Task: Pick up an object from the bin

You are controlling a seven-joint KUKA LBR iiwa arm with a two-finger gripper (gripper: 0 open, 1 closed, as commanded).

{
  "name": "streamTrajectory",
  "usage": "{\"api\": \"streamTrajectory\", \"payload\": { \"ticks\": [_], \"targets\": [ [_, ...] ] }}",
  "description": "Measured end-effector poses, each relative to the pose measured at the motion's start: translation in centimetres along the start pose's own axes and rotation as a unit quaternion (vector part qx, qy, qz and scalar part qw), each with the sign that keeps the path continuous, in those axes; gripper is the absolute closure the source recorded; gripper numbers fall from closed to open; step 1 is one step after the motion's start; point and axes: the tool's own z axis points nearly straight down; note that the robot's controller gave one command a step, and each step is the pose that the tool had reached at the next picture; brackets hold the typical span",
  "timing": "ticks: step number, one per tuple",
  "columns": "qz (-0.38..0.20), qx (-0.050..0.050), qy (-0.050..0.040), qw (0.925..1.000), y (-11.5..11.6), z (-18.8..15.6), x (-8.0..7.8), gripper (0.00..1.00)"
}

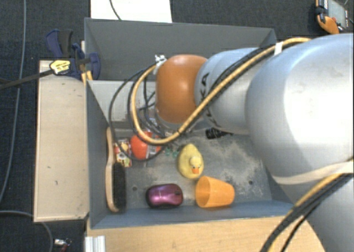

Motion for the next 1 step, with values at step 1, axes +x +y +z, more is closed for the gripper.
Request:
{"api": "streamTrajectory", "payload": {
  "ticks": [1],
  "targets": [
    [0.000, 0.001, 0.0028, 1.0000, -0.06, -2.77, 0.12, 1.00]
  ]
}}
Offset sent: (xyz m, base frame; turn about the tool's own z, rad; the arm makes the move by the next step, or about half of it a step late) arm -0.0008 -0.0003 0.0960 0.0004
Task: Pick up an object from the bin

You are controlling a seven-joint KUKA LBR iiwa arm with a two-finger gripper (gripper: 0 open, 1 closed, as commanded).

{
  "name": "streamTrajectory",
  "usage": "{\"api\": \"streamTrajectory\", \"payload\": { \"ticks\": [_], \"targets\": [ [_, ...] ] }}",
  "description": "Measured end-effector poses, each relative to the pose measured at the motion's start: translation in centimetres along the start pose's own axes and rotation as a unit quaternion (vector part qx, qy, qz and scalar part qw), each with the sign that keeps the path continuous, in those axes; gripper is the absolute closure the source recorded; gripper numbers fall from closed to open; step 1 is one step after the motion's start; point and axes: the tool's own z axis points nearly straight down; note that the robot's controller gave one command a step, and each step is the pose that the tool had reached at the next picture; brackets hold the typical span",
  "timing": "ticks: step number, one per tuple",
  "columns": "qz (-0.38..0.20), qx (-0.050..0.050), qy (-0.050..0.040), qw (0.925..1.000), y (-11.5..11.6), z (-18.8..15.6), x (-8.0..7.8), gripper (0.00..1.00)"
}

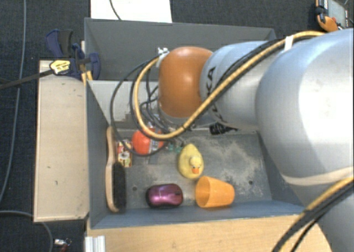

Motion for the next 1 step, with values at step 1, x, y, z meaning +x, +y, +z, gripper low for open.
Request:
{"api": "streamTrajectory", "payload": {
  "ticks": [1],
  "targets": [
    [0.000, -0.001, -0.0021, 1.0000, 0.05, -4.93, -0.15, 1.00]
  ]
}}
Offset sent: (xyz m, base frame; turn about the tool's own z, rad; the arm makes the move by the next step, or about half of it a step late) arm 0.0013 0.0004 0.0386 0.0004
